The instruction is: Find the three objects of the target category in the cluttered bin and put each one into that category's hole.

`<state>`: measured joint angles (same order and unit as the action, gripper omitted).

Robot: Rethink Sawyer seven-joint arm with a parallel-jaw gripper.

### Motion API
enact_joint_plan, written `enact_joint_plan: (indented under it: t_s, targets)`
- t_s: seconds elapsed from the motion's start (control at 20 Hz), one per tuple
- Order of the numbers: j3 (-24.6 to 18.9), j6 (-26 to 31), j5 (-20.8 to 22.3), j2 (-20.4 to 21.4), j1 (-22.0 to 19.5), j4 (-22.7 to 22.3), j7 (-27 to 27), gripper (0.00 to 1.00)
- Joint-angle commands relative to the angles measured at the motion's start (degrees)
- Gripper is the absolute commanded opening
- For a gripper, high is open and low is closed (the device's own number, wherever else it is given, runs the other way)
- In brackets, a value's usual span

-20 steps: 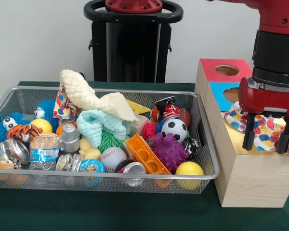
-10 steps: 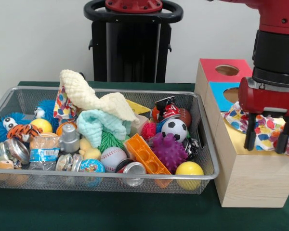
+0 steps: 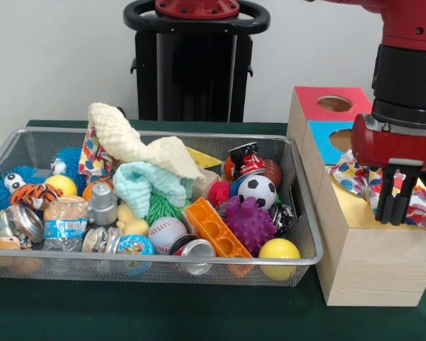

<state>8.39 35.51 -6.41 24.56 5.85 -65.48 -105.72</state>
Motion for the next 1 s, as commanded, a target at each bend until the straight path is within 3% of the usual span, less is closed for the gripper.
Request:
enact_joint_plan:
  t_s: [0.05,0.35,0.75,1.0]
  targets:
    - [-0.8,0.7,0.9,-0.7,-0.9,-0.8,-8.0,0.00]
    - [-1.5,-0.7,1.2,-2.3,-1.5,-0.9,-7.3,0.00]
    - [-6.4,-7.6,1.3,-2.1,-4.6,-12.4,-5.5,0.00]
    - [-6.8,-8.6,1.7,-2.5,-4.6,-15.0,-5.4,0.00]
